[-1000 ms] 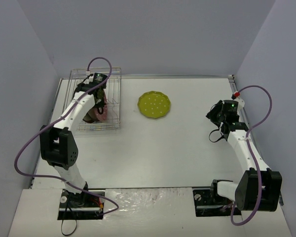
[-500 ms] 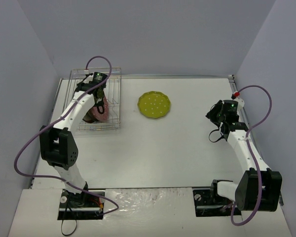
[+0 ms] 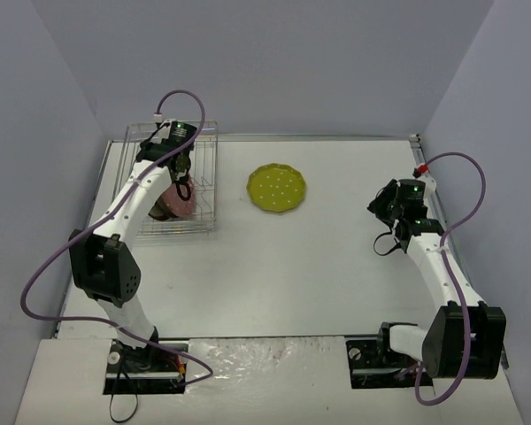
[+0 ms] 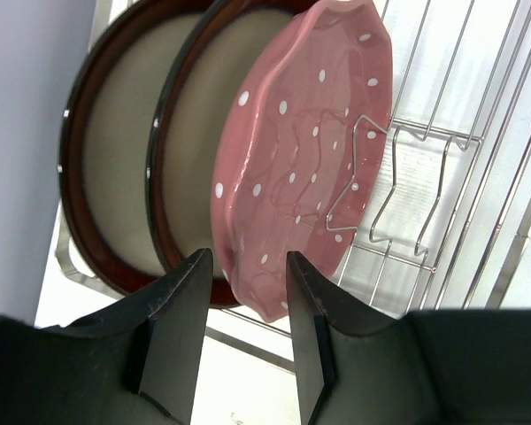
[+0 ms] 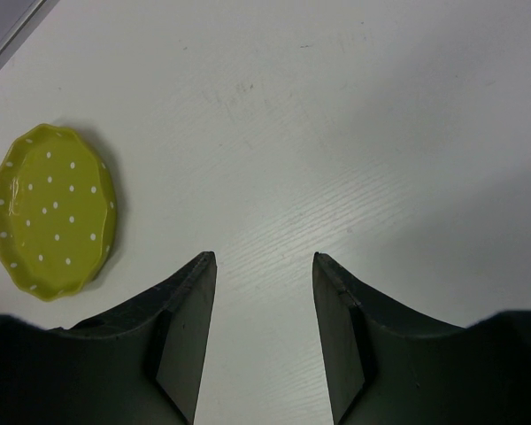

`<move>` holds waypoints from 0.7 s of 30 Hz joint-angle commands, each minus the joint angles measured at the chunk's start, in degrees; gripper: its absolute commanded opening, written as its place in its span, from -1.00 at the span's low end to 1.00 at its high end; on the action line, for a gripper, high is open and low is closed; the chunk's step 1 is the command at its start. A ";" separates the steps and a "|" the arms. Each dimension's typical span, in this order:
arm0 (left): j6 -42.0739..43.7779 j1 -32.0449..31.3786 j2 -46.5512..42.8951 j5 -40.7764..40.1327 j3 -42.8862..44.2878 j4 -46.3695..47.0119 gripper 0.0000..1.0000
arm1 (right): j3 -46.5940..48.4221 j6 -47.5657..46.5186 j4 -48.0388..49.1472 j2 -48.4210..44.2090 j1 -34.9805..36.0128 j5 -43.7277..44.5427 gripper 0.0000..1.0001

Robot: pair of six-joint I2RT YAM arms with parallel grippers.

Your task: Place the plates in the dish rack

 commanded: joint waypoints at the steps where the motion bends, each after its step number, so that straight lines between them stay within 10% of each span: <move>1: 1.61 -0.91 -5.57 -4.38 4.48 -1.85 -0.30 | 0.27 0.41 2.67 -0.39 0.72 0.19 -0.11; 21: 0.52 -8.98 -16.24 0.71 1.43 -2.20 -0.22 | 7.42 1.76 3.60 9.35 6.16 3.21 -0.10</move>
